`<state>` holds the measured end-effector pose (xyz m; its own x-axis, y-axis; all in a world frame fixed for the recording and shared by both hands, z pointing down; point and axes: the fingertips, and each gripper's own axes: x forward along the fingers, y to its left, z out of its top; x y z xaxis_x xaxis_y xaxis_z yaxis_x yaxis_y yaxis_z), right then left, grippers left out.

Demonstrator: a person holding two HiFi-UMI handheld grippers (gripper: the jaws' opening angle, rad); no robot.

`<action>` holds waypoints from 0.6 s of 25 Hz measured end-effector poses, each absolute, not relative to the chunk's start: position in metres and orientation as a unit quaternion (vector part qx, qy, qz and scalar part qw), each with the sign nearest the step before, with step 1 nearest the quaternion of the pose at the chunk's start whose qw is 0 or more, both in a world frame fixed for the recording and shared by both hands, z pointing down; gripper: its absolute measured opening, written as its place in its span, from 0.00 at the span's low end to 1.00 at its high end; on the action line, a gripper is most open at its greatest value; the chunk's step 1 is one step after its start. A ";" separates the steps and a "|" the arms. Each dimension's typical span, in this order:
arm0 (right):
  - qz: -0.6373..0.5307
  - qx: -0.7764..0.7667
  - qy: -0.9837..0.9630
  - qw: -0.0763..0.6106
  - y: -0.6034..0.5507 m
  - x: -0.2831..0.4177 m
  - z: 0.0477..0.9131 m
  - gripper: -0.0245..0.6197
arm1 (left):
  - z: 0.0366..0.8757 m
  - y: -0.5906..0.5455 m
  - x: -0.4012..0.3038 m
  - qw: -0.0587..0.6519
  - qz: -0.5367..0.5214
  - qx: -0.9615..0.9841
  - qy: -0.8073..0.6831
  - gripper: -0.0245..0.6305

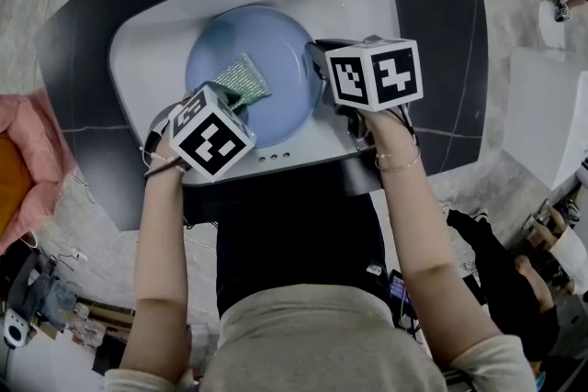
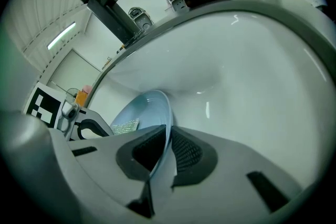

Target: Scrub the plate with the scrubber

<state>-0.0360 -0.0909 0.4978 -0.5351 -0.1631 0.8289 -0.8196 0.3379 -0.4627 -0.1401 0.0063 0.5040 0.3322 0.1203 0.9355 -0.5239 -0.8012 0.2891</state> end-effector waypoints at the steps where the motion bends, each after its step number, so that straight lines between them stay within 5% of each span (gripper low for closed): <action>1: 0.470 0.332 -0.740 0.350 -0.091 -0.036 0.497 0.11 | 0.503 0.008 -0.139 0.287 0.562 0.765 -0.128 0.14; 15: 0.467 0.332 -0.742 0.350 -0.089 -0.035 0.493 0.11 | 0.488 0.032 -0.104 0.264 0.558 0.784 -0.066 0.14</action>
<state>-0.0351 -0.0890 0.4932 -0.5356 -0.1656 0.8281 -0.8181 0.3448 -0.4603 -0.1040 0.0319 0.4884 0.3677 0.1921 0.9099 -0.3986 -0.8515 0.3408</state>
